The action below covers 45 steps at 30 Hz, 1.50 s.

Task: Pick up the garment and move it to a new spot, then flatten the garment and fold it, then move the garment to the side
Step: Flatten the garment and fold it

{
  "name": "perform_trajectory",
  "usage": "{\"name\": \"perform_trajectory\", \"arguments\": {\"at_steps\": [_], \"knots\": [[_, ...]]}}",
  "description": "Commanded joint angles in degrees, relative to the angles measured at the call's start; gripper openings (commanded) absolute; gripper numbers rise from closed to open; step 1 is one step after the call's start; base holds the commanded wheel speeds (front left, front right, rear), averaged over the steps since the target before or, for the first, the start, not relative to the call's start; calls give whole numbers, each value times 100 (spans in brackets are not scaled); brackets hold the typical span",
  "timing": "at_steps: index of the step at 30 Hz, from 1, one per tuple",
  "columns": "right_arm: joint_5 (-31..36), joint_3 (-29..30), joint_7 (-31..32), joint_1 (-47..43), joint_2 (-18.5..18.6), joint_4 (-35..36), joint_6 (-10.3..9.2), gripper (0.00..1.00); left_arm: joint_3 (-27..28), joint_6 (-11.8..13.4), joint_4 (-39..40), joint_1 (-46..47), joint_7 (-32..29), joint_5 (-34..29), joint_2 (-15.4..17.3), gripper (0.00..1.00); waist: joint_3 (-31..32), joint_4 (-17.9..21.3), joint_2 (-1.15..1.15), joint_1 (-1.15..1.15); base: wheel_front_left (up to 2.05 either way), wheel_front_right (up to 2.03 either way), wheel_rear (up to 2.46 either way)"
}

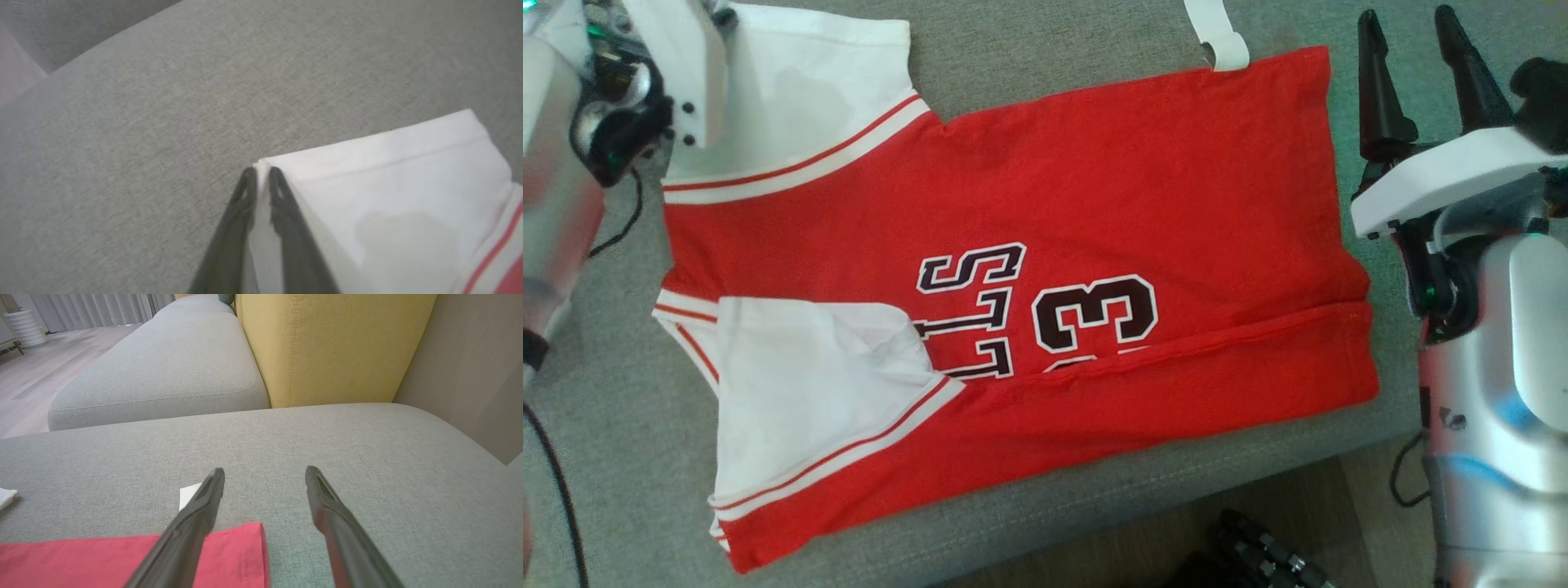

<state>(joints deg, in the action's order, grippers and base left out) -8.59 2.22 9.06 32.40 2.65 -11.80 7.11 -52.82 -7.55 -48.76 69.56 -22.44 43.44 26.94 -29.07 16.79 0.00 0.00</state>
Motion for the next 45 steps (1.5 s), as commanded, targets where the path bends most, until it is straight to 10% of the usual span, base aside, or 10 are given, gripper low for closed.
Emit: {"name": "perform_trajectory", "arguments": {"at_steps": [1, 19, 42, 43, 44, 45], "knots": [[5, -19, -63, 137, 22, 135, 37, 100, 95, 7, 138, 228, 15, 162, 200, 0, 37, -45, 0, 0, 0, 0, 0], [88, 20, 219, 249, 638, -1248, 37, 100, 86, 7, 460, -126, 1590, 677, -148, 0, 739, -846, 0, 0, 0, 0, 0], [-269, -374, 646, 867, 1267, -2780, 37, 100, -39, 111, 1395, -516, 1785, 771, 77, 0, 501, -1168, 0, 0, 0, 0, 0], [-312, -405, 688, 882, 1264, -2826, 37, 87, -38, 119, 1398, -518, 1780, 774, 90, 0, 495, -1168, 0, 0, 0, 0, 0], [-348, -440, 723, 893, 1270, -2862, 37, 30, -35, 132, 1395, -521, 1778, 777, 104, 0, 492, -1167, 0, 0, 0, 0, 0], [-379, -470, 745, 899, 1282, -2888, 37, 0, -32, 143, 1390, -525, 1779, 778, 117, 0, 492, -1163, 0, 0, 0, 0, 0]]}}
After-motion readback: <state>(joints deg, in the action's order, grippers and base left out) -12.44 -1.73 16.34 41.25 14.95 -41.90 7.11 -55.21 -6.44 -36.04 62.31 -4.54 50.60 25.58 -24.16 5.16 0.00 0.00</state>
